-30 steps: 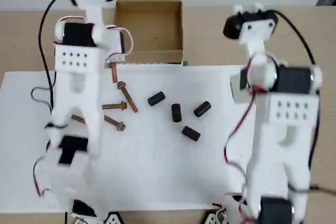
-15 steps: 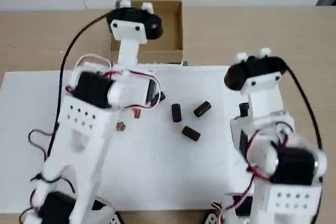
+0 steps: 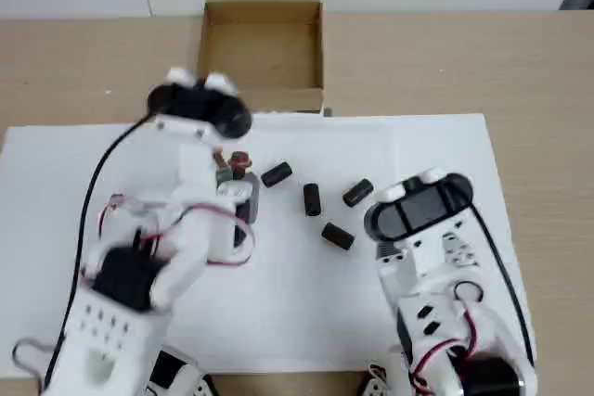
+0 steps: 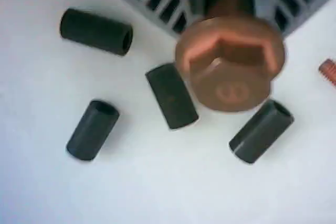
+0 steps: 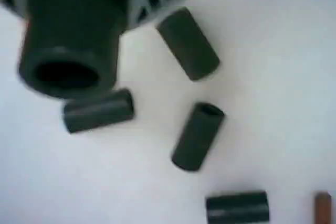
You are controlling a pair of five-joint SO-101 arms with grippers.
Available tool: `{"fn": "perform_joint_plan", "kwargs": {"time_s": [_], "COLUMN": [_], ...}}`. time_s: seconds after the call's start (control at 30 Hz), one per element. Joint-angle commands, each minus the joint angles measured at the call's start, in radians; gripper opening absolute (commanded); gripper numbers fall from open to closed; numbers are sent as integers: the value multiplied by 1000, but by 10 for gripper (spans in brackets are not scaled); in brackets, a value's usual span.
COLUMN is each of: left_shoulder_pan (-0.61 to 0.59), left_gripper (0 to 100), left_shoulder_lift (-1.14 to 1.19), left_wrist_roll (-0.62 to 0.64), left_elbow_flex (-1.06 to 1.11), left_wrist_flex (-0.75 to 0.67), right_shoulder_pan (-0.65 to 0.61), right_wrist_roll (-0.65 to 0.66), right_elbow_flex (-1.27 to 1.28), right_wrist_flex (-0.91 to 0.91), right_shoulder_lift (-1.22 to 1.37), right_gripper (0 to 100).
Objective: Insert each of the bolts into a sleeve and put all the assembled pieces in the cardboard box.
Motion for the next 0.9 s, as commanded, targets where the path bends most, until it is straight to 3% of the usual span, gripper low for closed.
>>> {"fn": "perform_joint_plan", "kwargs": {"time_s": [0.0, 0.27, 0.63, 0.77, 0.87], "left_shoulder_pan": [2, 5, 8, 71, 129], "left_gripper": [5, 5, 5, 5, 5], "left_shoulder_lift": [-193, -456, -793, -821, -819], "left_wrist_roll": [83, 138, 138, 143, 224], "left_elbow_flex": [124, 364, 595, 619, 618], "left_wrist_flex": [-109, -235, -450, -456, -460], "right_shoulder_pan": [-76, -277, -469, -549, -581], "right_wrist_roll": [-86, -196, -198, -196, -195], "right_elbow_flex": [60, 199, 327, 381, 417], "right_wrist_flex": [-73, -202, -349, -400, -424], "right_shoulder_lift": [-88, -194, -205, -205, -205], "right_gripper": [3, 3, 3, 3, 3]}}
